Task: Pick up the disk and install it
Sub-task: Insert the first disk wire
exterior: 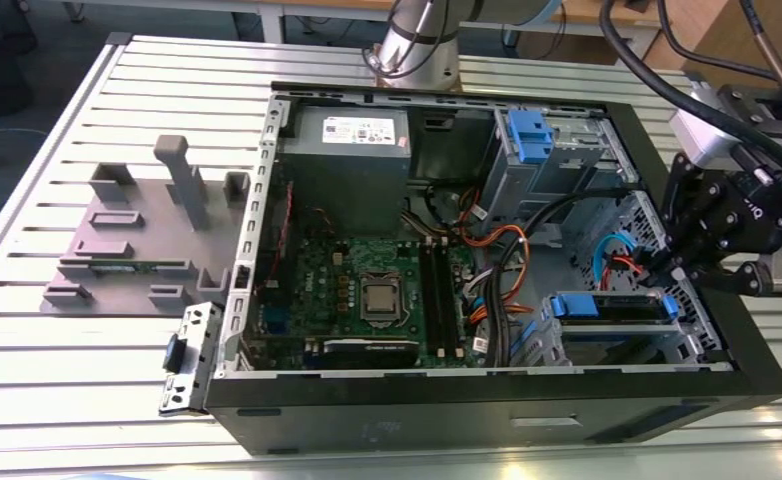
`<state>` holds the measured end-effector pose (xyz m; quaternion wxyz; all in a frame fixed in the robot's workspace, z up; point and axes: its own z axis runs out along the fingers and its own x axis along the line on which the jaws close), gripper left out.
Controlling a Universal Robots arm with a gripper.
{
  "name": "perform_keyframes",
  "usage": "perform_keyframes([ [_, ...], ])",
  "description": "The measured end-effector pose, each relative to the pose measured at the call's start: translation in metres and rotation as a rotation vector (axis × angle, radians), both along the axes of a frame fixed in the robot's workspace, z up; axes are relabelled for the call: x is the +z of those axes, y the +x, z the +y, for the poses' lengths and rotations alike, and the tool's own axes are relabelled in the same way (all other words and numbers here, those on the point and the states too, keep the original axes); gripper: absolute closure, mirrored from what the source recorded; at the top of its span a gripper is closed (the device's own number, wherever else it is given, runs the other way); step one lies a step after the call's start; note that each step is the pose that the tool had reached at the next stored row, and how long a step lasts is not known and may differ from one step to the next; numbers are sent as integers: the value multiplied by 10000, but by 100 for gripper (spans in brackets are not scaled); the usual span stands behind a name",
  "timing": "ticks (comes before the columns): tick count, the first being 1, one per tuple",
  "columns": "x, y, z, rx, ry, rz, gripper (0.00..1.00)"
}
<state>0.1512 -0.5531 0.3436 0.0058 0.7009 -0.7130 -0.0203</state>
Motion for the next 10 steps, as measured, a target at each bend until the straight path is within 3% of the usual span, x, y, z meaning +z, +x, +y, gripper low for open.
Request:
perform_keyframes([
  [10, -2, -3, -27, 0, -30, 0, 83],
])
